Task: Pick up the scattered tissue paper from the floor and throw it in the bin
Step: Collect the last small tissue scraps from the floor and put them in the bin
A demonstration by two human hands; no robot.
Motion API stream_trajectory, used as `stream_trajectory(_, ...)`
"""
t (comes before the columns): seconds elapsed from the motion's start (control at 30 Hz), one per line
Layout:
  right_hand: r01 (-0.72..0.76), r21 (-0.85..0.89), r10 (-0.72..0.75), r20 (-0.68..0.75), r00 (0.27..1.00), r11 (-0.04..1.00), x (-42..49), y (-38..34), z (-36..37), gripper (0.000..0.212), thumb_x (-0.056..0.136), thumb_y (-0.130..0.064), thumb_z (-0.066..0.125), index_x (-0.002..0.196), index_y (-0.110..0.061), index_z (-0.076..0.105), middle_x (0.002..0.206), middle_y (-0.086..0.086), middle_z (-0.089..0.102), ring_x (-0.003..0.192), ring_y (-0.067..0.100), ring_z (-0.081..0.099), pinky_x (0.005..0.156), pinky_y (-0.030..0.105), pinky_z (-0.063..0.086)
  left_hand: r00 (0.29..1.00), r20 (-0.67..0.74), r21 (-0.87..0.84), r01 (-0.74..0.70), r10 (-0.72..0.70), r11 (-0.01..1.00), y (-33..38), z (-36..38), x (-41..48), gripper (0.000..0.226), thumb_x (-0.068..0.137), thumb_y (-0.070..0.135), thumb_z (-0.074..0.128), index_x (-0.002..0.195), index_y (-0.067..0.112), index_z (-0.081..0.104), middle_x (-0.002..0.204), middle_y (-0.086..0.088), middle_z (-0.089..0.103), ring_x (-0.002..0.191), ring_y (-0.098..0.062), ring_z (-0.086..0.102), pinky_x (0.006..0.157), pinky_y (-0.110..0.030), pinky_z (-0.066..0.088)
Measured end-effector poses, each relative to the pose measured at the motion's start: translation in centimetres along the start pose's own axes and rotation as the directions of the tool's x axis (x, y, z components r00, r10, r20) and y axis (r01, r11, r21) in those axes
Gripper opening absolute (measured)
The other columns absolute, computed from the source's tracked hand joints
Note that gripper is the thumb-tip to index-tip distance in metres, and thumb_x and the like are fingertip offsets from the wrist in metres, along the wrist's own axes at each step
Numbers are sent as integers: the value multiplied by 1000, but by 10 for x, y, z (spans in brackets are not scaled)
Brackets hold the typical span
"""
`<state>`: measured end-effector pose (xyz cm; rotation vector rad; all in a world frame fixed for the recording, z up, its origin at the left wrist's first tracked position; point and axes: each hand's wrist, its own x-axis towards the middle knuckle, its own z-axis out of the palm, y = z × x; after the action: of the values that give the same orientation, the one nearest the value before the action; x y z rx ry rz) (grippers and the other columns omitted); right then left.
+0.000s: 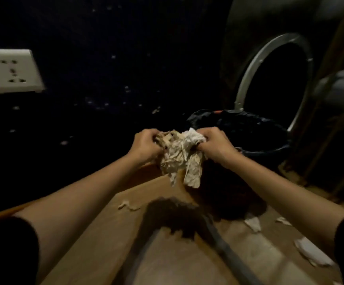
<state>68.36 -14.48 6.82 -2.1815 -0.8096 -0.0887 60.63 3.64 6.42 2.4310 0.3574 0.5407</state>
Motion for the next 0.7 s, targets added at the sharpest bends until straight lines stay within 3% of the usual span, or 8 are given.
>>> stream_trajectory(0.13, -113, 28, 116, -214, 970, 993, 20, 29, -77, 13, 73, -9, 66, 70, 4, 63, 66, 15, 64, 63, 15, 57, 54, 29, 40, 989, 41, -97, -141, 145, 985, 81, 35, 53, 45, 66, 12, 79, 109, 12, 65, 103, -10, 69, 98, -22, 62, 75, -24, 43)
stream_trajectory(0.23, -249, 95, 267, -312, 912, 964, 25, 57, -106, 15, 74, -12, 68, 73, 3, 67, 77, 19, 71, 73, 26, 67, 57, 35, 49, 976, 115, -136, -170, 186, 976, 119, 62, 77, 55, 70, 11, 75, 122, 16, 58, 118, -10, 65, 110, -22, 58, 85, -24, 43)
stream_trajectory(0.33, -412, 64, 415, -234, 879, 909, 25, 86, -112, 22, 77, -19, 71, 87, 0, 70, 90, 19, 70, 86, 31, 65, 63, 33, 46, 929, 319, -62, -177, 187, 982, 136, 76, 89, 62, 77, 13, 69, 134, 26, 48, 133, -8, 54, 119, -24, 53, 92, -27, 46)
stream_trajectory(0.4, -460, -15, 457, -101, 884, 888, 24, 92, -110, 41, 78, -27, 73, 108, -1, 65, 97, 13, 65, 92, 26, 61, 68, 30, 45, 918, 364, -19, -165, 160, 986, 135, 75, 93, 51, 80, 9, 66, 128, 22, 55, 131, -11, 54, 113, -26, 57, 87, -33, 54)
stream_trajectory(0.5, -406, -94, 402, -62, 914, 909, 21, 79, -104, 46, 79, -22, 73, 118, -2, 60, 115, 16, 63, 106, 29, 59, 86, 32, 48, 941, 272, -33, -198, 200, 980, 118, 56, 91, 30, 81, 1, 60, 108, 12, 68, 109, -14, 66, 90, -27, 68, 77, -35, 59)
stream_trajectory(0.63, -154, -232, 125, -135, 983, 961, 20, 29, -70, 23, 81, -6, 64, 103, -1, 68, 108, 19, 69, 104, 32, 62, 88, 36, 52, 950, 118, -69, -284, 290, 956, 63, 22, 78, 23, 80, -3, 57, 90, 11, 72, 86, -11, 69, 75, -21, 68, 65, -35, 60)
stream_trajectory(0.7, -5, -238, -14, -80, 997, 971, 23, 4, -37, 21, 82, -6, 63, 102, -2, 69, 104, 18, 70, 100, 30, 64, 85, 37, 54, 947, 112, -27, -301, 302, 953, 24, 16, 68, 20, 81, -2, 59, 90, 11, 71, 82, -9, 68, 76, -22, 66, 65, -36, 57)
